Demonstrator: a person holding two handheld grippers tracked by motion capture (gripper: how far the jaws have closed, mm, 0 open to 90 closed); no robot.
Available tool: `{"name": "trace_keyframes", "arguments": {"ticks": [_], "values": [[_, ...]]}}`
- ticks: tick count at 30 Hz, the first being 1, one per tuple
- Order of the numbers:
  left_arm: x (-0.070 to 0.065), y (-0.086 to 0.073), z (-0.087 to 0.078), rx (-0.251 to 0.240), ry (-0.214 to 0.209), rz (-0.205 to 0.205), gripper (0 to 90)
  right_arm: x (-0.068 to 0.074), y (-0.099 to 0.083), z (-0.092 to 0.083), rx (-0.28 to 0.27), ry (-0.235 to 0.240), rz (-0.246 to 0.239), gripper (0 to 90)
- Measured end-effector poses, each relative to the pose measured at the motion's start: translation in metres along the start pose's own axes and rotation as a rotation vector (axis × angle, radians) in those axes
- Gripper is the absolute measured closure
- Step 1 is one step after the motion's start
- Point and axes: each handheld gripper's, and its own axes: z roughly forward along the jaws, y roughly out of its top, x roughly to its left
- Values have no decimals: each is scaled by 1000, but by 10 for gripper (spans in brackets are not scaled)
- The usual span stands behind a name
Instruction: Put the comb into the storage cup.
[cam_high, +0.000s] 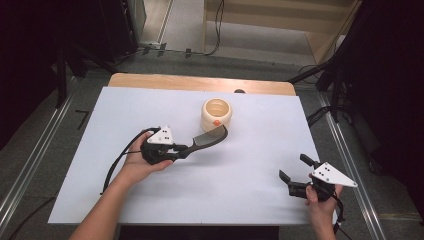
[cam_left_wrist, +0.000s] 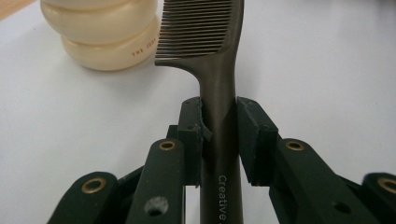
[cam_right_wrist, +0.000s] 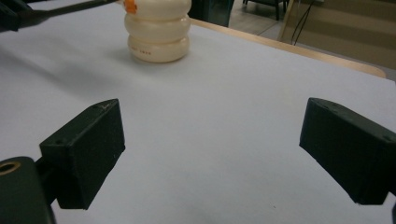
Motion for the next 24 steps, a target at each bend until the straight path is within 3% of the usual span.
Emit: {"name": "trace_keyframes", "arguments": {"ticks": [2, 12, 22, 24], "values": [[0, 0, -2, -14, 2, -6, 723, 3, 5, 1, -3, 16, 19, 52], [-3, 4, -12, -89, 29, -17, 723, 18, 34, 15, -11, 63, 23, 52], [-8, 6, -16, -151, 65, -25, 723, 39, 64, 39, -30, 124, 18, 52], [-9, 7, -16, -169, 70, -31, 723, 42, 71, 45, -35, 140, 39, 52]]}}
